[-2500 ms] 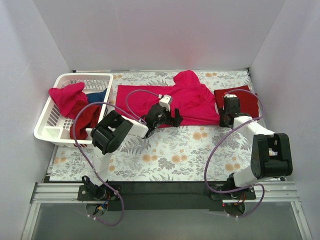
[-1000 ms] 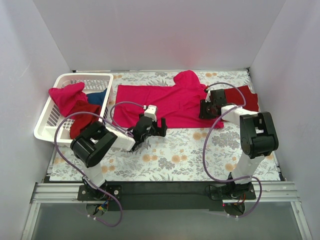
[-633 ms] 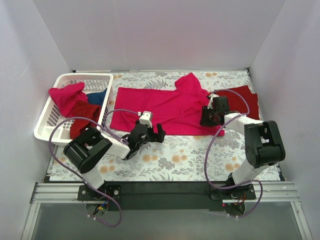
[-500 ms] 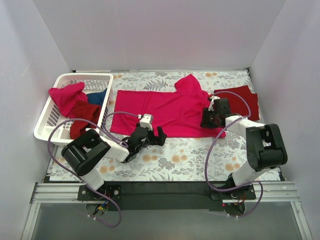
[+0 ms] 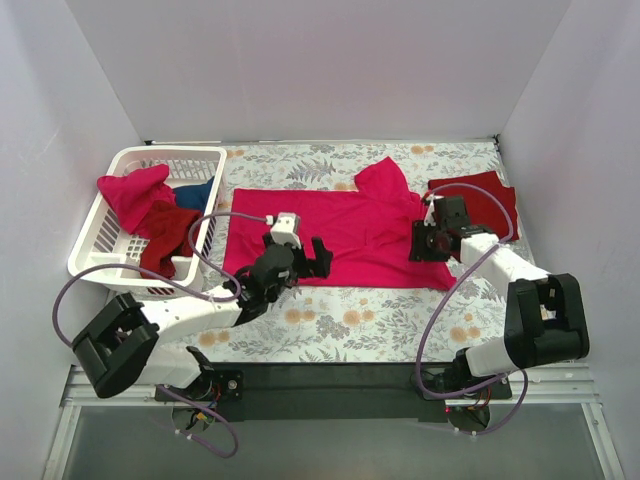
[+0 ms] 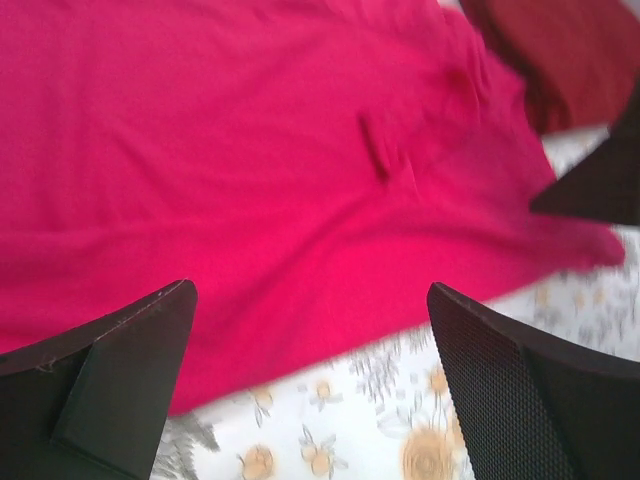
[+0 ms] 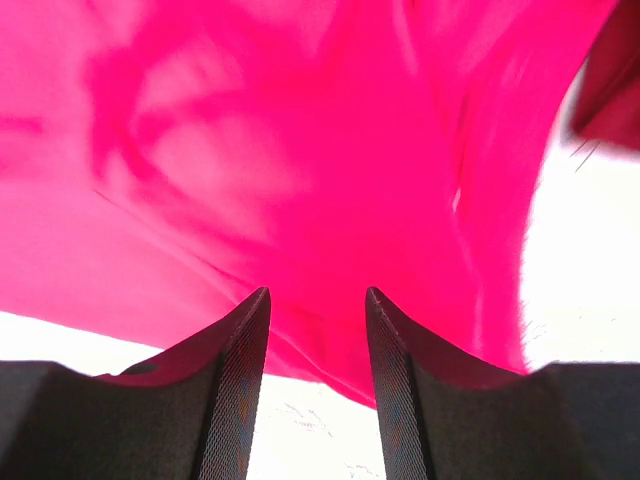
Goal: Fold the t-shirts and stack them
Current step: Fold the tshirt
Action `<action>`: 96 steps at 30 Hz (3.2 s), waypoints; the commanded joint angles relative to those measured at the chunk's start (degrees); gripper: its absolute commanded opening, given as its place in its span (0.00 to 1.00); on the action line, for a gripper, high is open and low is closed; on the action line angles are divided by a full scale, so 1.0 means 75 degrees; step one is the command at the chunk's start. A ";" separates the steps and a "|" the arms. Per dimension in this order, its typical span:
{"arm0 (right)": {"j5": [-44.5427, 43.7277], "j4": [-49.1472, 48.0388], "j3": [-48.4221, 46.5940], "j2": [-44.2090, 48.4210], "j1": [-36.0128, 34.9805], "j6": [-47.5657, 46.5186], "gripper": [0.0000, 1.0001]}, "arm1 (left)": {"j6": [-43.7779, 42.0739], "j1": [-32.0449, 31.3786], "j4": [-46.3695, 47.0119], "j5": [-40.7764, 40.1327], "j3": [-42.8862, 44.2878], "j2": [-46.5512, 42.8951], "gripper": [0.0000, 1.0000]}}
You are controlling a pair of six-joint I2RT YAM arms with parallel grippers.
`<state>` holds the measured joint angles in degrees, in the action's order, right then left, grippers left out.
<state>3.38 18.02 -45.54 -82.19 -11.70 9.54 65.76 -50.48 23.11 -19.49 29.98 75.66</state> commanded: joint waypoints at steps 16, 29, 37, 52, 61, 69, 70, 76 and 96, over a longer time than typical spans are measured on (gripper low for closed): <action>0.1424 -0.0914 -0.3561 -0.1017 0.0365 -0.0194 0.39 | 0.0338 0.2675 -0.3293 -0.2382 0.2542 0.1959 0.85; 0.2057 -0.1383 -0.3081 -0.0983 0.0740 -0.0124 0.40 | 0.0291 0.3460 -0.3316 -0.2406 0.2718 0.2603 0.67; 0.2163 -0.1524 -0.2811 -0.0725 0.0752 -0.0077 0.40 | 0.0174 0.3695 -0.3129 -0.2312 0.2800 0.2943 0.55; 0.2186 -0.1594 -0.2670 -0.0666 0.0752 -0.0077 0.40 | -0.0025 0.3894 -0.2742 -0.2581 0.2870 0.3166 0.32; 0.2198 -0.1629 -0.2635 -0.0643 0.0764 -0.0088 0.40 | -0.0143 0.4023 -0.2719 -0.2640 0.2824 0.3154 0.02; 0.2198 -0.1629 -0.2600 -0.0678 0.0764 -0.0088 0.40 | -0.0154 0.4070 -0.2871 -0.2851 0.2706 0.2780 0.00; 0.2221 -0.1641 -0.2600 -0.0701 0.0752 -0.0088 0.40 | -0.0166 0.4059 -0.2871 -0.2874 0.2683 0.2698 0.00; 0.2245 -0.1641 -0.2600 -0.0736 0.0764 -0.0100 0.40 | -0.0154 0.4070 -0.2918 -0.2968 0.2613 0.2686 0.00; 0.1507 -0.1629 -0.2658 -0.2036 0.0717 -0.0135 0.40 | -0.0903 0.3181 -0.2076 -0.2477 0.3771 0.3001 0.75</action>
<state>15.81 7.20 -63.18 -96.51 -6.35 8.82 61.93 -23.05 3.07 -38.33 54.04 98.28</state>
